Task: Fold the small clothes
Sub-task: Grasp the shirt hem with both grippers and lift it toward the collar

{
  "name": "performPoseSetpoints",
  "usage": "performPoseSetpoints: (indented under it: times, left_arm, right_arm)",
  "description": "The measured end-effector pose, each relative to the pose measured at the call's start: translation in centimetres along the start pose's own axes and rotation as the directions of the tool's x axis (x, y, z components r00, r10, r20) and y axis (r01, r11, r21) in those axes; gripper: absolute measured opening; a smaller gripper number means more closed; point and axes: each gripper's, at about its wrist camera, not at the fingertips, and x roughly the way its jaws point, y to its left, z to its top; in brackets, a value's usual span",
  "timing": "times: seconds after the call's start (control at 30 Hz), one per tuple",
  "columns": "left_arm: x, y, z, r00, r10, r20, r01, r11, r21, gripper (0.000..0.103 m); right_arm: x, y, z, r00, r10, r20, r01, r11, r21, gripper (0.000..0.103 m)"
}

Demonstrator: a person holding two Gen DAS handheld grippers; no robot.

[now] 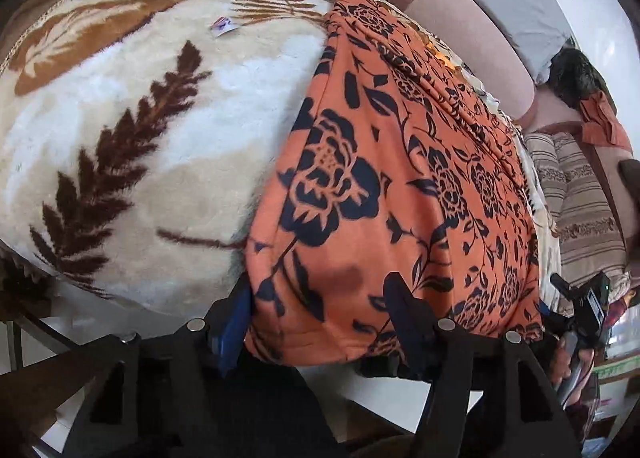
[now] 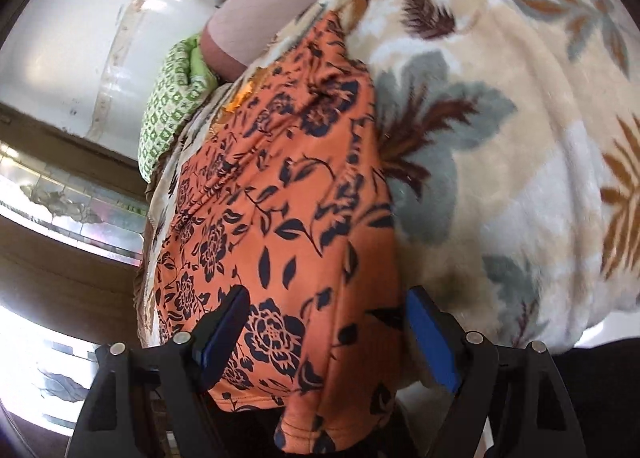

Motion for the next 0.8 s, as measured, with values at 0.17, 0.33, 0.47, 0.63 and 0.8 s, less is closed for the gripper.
performPoseSetpoints:
  times: [0.17, 0.33, 0.47, 0.63, 0.8]
  left_arm:
    - [0.6, -1.3, 0.5, 0.990, 0.141, 0.011, -0.141, 0.985, 0.099, 0.028]
    - [0.2, -0.3, 0.9, 0.995, 0.102, 0.004, -0.102, 0.992, 0.070, 0.010]
    - [-0.1, -1.2, 0.8, 0.996, 0.084, 0.008, -0.085, 0.991, 0.107, 0.008]
    - [-0.7, -1.4, 1.4, 0.999, 0.038, 0.009, -0.038, 0.994, 0.107, 0.008]
    - [-1.8, -0.3, 0.7, 1.000, 0.007, 0.004, -0.008, 0.995, 0.098, 0.008]
  right_arm:
    - [1.0, -0.3, -0.8, 0.998, 0.021, -0.067, -0.018, 0.999, 0.033, 0.083]
    - [2.3, 0.9, -2.3, 0.982, -0.080, -0.170, 0.080, 0.997, -0.008, 0.081]
    - [3.7, 2.1, -3.7, 0.949, -0.222, -0.226, 0.199, 0.973, -0.117, 0.038]
    - [1.8, 1.3, -3.4, 0.955, -0.225, -0.192, 0.208, 0.972, -0.105, 0.009]
    - [-3.0, 0.8, -0.8, 0.995, -0.056, -0.084, 0.054, 0.998, -0.027, 0.008]
